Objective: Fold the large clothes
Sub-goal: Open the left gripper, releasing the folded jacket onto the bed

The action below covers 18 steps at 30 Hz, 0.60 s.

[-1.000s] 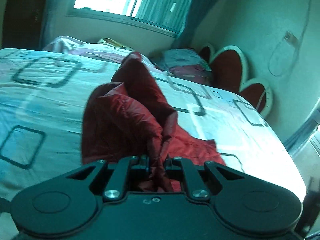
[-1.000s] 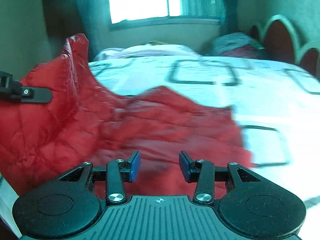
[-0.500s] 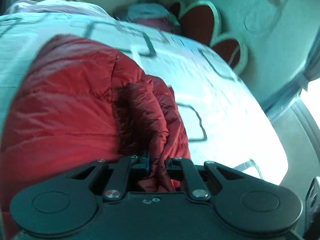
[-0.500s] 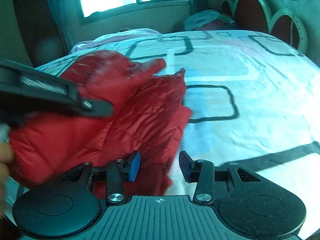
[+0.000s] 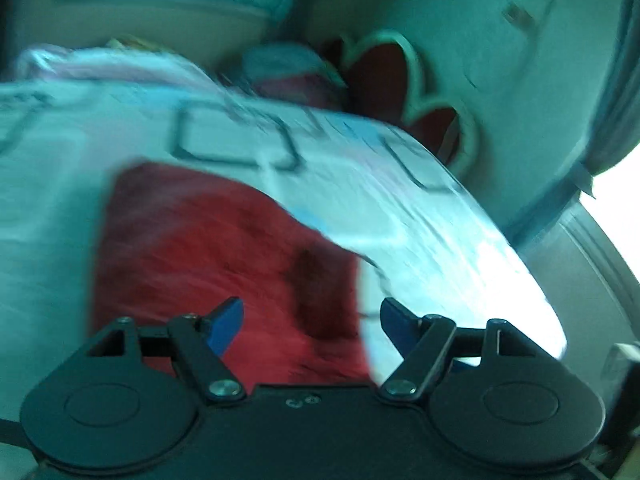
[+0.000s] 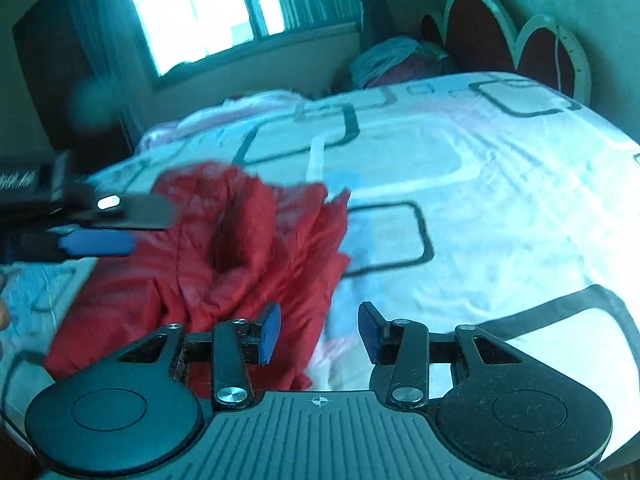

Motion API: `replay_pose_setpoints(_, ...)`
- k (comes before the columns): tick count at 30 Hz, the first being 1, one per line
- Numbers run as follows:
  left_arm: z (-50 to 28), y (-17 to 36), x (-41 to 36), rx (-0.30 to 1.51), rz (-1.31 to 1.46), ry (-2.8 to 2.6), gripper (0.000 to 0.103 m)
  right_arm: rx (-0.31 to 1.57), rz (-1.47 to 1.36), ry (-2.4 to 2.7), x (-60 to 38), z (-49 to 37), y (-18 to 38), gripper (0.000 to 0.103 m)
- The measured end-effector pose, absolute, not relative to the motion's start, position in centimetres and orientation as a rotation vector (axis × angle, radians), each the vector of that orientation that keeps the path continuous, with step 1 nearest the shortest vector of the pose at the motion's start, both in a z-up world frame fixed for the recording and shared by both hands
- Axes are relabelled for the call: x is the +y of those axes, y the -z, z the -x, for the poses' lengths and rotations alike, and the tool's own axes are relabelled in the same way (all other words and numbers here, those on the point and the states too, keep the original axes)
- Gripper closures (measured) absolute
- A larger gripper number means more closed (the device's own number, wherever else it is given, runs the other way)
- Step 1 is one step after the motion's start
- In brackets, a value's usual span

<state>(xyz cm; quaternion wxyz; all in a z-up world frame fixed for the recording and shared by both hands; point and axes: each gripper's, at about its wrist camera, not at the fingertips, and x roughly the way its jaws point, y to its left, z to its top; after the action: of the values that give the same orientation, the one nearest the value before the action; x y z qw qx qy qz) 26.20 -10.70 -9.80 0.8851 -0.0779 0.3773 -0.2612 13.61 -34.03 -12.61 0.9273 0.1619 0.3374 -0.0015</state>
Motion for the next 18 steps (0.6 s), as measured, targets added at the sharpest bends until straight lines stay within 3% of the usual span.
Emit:
replay_pose_setpoints(6, -26.1, 11.6, -5.3, 0.733, 0.056, 0.325, 0.032, 0.692, -0.478, -0.108, -33.3, -14.9, 10.8, 0.060)
replay_pose_setpoints(14, -25.3, 16.0, -5.7, 0.764, 0.036, 0.366, 0.037, 0.835, -0.553, -0.086, -32.1, -18.5, 14.0, 0.059)
replay_pose_setpoints(17, -25.6, 16.2, -6.3, 0.759, 0.025, 0.389, 0.037, 0.847, -0.576, -0.078, -32.3, -19.2, 14.8, 0.030)
replay_pose_setpoints(18, -25.6, 16.3, -6.4, 0.760, 0.027, 0.399, 0.037, 0.848, -0.583, -0.085, -32.3, -19.3, 14.9, 0.030)
